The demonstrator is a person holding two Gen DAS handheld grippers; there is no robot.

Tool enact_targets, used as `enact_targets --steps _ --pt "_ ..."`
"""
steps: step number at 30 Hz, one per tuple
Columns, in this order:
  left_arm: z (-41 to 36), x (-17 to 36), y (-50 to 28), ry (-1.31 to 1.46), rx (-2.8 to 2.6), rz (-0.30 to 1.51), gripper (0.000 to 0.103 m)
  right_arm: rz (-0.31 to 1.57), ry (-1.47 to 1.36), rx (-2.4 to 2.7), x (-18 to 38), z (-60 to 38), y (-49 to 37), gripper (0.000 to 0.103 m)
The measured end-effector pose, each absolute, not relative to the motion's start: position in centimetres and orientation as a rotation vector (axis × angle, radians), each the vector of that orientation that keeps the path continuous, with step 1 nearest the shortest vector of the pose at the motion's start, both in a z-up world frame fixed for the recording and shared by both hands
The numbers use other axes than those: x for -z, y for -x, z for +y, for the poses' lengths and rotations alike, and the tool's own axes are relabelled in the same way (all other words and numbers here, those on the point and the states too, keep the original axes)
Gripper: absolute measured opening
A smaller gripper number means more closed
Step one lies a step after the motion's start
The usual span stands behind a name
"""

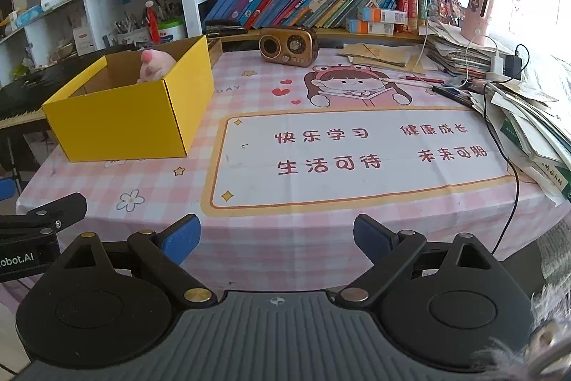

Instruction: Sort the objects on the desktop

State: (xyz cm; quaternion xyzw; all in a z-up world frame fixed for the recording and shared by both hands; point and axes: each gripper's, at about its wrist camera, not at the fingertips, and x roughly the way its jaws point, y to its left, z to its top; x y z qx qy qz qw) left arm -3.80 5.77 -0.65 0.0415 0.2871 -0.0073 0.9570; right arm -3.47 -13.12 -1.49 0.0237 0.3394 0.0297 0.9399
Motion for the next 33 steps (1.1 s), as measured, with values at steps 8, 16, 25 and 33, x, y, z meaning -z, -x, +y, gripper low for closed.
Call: enact_targets --steps 8,16,25,33 --pt "5.7 0.7 3.6 -0.088 0.020 0.583 0.103 0.694 -0.046 -0.059 1.5 -13.1 3.4 0.093" --pt "5.8 0.9 3.1 -0.099 0.024 0.593 0.103 0.700 -0.044 -0.057 1.7 -13.1 3.2 0.093" --pt "5.9 1.1 2.7 -0.094 0.033 0.602 0.103 0.714 -0.041 -0.057 2.0 -12.9 2.8 0.093" --pt "5.7 1.6 2.6 -0.141 0.024 0.626 0.103 0.730 -0.043 -0.056 2.2 -12.7 2.6 0.093"
